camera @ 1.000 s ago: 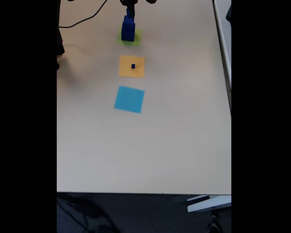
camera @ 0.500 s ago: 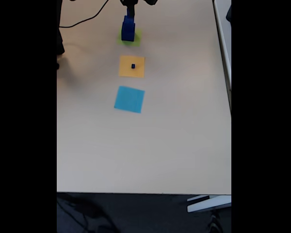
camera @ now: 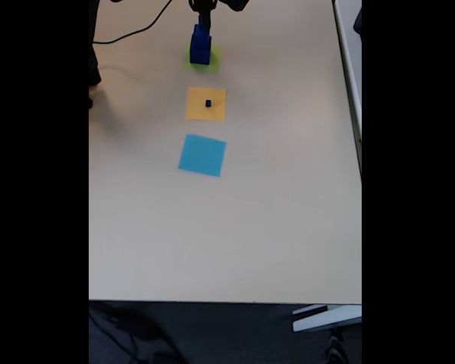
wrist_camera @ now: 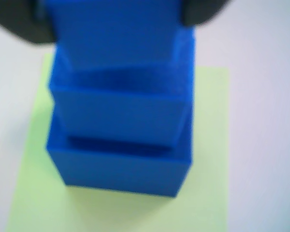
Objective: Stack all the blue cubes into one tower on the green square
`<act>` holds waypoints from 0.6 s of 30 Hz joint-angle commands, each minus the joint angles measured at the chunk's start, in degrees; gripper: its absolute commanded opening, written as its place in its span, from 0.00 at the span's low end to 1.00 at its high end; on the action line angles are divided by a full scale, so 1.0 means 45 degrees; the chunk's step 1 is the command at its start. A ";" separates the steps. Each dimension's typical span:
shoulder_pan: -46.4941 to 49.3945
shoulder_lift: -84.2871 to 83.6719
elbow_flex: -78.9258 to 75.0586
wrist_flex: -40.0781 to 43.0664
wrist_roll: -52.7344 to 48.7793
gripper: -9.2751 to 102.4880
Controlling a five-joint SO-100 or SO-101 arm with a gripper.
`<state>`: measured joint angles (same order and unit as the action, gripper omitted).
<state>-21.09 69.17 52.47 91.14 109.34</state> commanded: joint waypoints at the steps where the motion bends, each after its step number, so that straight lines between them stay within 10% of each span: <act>1: 0.0039 0.0078 -0.0059 -0.0215 0.0254 0.14; 18: -0.0195 -0.0117 0.0156 -0.0117 0.0977 0.16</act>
<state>-21.36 67.94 53.61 91.14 113.20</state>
